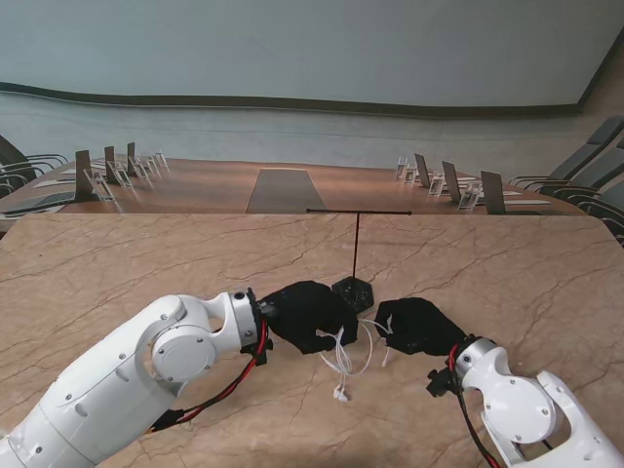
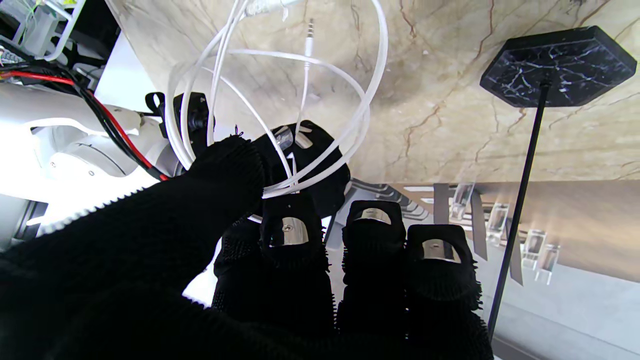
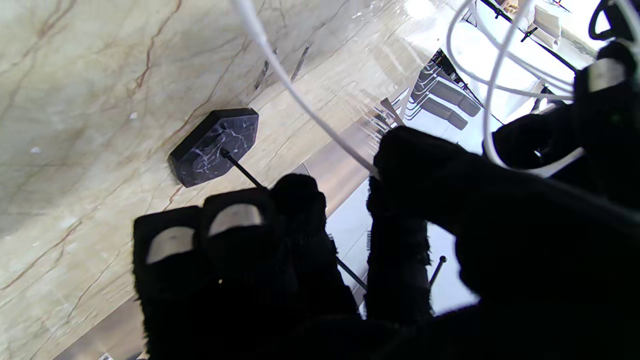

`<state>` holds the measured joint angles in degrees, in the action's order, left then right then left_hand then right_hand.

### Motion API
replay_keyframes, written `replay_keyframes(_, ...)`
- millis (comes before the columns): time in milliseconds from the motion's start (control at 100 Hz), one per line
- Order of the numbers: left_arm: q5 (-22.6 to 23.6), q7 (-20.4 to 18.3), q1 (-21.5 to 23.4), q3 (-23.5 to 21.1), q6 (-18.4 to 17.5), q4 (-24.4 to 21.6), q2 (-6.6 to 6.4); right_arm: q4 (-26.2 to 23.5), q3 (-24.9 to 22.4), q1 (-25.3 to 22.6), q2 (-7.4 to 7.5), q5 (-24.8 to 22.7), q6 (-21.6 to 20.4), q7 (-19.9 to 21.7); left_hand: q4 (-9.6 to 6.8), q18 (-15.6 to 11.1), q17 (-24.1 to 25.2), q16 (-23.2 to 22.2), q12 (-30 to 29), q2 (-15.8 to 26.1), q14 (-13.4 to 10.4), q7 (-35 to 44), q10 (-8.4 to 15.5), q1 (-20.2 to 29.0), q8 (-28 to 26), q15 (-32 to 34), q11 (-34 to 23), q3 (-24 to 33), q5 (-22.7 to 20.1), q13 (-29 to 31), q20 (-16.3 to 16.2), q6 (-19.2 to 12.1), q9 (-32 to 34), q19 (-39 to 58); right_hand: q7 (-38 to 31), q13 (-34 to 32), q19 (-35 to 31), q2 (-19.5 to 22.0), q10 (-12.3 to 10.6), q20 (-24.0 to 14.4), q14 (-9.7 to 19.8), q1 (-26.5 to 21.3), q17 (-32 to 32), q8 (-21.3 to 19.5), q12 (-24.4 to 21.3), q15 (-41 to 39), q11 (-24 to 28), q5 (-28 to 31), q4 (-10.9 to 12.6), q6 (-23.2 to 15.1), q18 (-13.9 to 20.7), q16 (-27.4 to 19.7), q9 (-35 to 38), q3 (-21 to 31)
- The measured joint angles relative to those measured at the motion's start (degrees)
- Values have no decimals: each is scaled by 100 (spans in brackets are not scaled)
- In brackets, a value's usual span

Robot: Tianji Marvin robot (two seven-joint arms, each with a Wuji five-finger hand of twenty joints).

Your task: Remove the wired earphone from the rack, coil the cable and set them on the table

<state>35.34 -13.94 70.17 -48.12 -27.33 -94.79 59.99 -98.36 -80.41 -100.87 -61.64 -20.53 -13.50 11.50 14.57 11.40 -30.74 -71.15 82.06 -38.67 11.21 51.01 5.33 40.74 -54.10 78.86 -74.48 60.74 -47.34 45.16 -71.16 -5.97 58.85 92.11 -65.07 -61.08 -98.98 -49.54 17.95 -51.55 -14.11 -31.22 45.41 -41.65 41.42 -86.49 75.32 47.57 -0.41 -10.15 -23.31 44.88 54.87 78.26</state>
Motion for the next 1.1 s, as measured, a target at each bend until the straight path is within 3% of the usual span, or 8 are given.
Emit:
replay_keyframes(330,-112,-247,-37,58,152,48,-36,-164,-38,-71,20,29,242,115,-1,4,140,49,-1,613,3,237,1,63,-950,0,0,-271,612,0,8,171,-12,3,-207,-260,-151,23,-46,153,-20,-80,343,412,-10,-114,-11,-106,-15,-48,-142,-209,285,-132)
replay_keyframes(410,-124,-283,-36,57,194,50,-43,-216,-71,-96,25,67,292,188,-6,4,227,49,30,736,3,240,70,64,-1232,46,0,-395,723,-128,-7,171,-127,4,-270,-261,-167,213,-47,214,-23,-80,353,498,-10,-115,-27,-244,-17,-51,-148,-234,289,-276)
replay_keyframes(520,-108,-274,-2,-10,194,50,-43,-252,-89,-114,40,46,354,245,-11,-11,300,45,43,862,3,242,134,67,-1384,50,0,-505,797,-185,-65,165,-182,4,-316,-261,-176,436,-47,271,-24,-81,353,667,-11,-116,-44,-376,-17,-107,-149,-285,290,-403)
replay_keyframes(760,-24,-100,121,-201,101,42,-36,-259,-28,-99,112,-41,541,526,-11,-14,313,41,88,862,3,243,138,67,-1439,51,0,-512,798,-186,-81,144,-188,4,-348,-259,-179,514,-47,279,-24,-77,342,935,-10,-117,-52,-503,-17,-260,-150,-291,290,-465)
replay_keyframes(990,57,11,206,-340,45,38,-20,-218,154,5,160,-27,733,733,-15,-120,765,-39,196,1090,-4,10,127,132,-1595,-154,185,-1051,927,-666,-151,-309,-689,-222,-351,-257,-180,515,-47,280,-24,-77,340,1013,-11,-117,-52,-485,-17,-300,-150,-291,290,-465)
replay_keyframes(1100,148,50,223,-387,13,37,-20,-193,189,32,160,0,759,767,-18,-145,867,-87,221,1149,-32,-70,110,147,-1665,-243,263,-1136,927,-779,-159,-357,-898,-294,-351,-257,-180,510,-47,280,-24,-145,340,934,-10,-117,-52,-479,-16,-306,-150,-291,290,-465)
